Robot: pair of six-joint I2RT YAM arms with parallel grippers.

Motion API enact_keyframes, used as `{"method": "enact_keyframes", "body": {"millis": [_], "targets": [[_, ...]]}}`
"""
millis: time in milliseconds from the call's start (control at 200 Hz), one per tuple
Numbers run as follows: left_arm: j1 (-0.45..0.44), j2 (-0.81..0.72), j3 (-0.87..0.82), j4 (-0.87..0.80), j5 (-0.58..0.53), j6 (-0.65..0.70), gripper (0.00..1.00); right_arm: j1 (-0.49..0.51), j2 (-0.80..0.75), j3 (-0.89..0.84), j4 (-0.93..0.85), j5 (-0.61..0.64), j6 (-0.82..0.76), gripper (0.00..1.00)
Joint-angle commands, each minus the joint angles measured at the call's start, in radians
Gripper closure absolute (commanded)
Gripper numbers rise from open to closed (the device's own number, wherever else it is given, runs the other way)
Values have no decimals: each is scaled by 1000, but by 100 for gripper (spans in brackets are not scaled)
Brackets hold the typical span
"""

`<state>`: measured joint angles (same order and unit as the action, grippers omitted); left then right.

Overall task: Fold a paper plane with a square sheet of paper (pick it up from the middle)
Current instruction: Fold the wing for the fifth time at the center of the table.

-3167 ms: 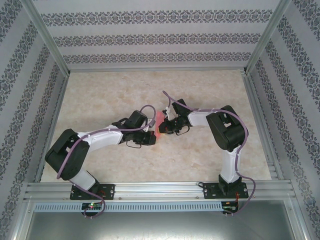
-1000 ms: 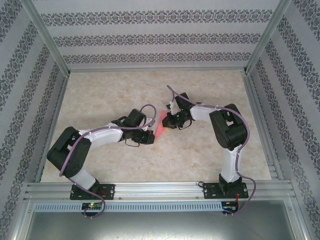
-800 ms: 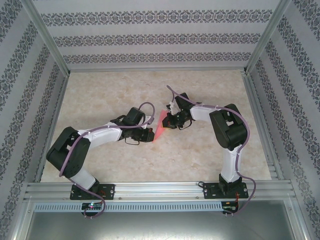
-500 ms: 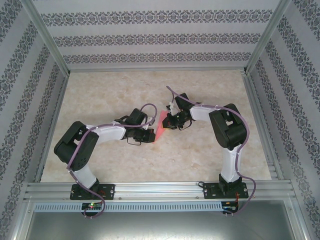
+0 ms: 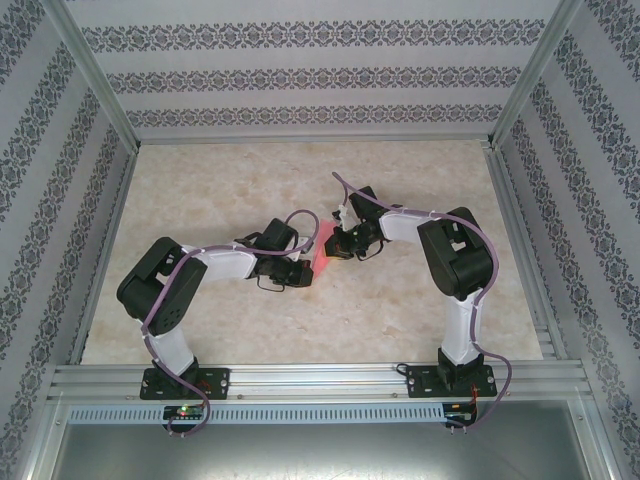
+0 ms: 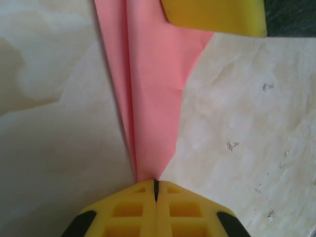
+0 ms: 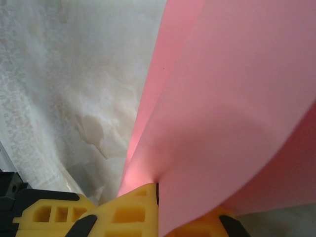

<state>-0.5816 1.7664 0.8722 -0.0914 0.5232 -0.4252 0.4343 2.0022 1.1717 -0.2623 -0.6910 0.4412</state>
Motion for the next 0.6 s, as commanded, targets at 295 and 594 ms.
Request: {"method": "enact_keyframes", "body": {"millis": [295, 594], "targets": [[0, 21, -27, -186, -146, 92, 100, -20, -7, 57, 7, -23, -1, 87], [5, 21, -33, -199, -145, 103, 100, -26, 7, 77, 16, -21, 4, 92]]}}
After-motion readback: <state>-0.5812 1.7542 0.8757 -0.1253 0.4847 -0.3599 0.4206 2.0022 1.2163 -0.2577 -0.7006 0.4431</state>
